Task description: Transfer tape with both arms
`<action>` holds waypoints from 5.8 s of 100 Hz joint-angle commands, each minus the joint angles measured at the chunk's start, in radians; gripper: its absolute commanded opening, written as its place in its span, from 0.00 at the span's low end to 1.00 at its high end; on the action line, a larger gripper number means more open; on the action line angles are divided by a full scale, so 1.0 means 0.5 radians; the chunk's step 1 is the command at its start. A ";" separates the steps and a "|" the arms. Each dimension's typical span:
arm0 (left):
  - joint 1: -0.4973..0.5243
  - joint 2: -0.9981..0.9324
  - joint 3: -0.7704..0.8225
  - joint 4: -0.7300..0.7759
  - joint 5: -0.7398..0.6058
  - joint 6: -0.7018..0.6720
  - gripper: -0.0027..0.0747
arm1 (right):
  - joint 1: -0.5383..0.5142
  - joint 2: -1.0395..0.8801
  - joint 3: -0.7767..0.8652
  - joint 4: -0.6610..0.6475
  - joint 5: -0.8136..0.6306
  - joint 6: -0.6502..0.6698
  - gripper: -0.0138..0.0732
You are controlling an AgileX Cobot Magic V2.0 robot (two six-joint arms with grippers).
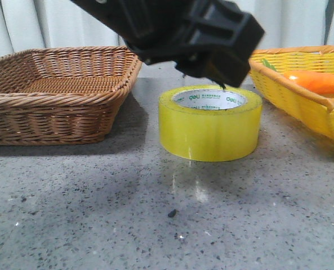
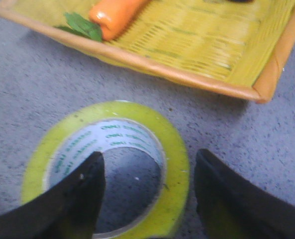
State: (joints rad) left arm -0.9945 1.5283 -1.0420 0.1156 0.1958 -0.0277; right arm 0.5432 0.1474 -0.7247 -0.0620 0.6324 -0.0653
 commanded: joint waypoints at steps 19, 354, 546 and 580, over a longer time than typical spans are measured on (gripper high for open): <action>-0.072 0.132 -0.190 0.011 0.020 0.001 0.52 | -0.001 -0.004 -0.030 -0.038 -0.105 -0.005 0.08; 0.737 -1.649 0.814 -0.188 0.060 -0.018 0.01 | -0.001 -0.359 0.338 -0.121 -0.002 -0.005 0.08; 1.384 -3.124 1.959 -0.331 -0.146 -0.126 0.01 | -0.005 -0.355 1.128 -0.177 -0.516 0.081 0.08; 1.829 -3.124 2.106 -0.315 0.098 -0.126 0.01 | -0.005 -0.355 1.128 -0.177 -0.516 0.081 0.08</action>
State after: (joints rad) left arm -0.1061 -0.0060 0.0020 -0.0381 0.2706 -0.0801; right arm 0.5432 -0.0151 -0.1362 -0.1363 0.4592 -0.0216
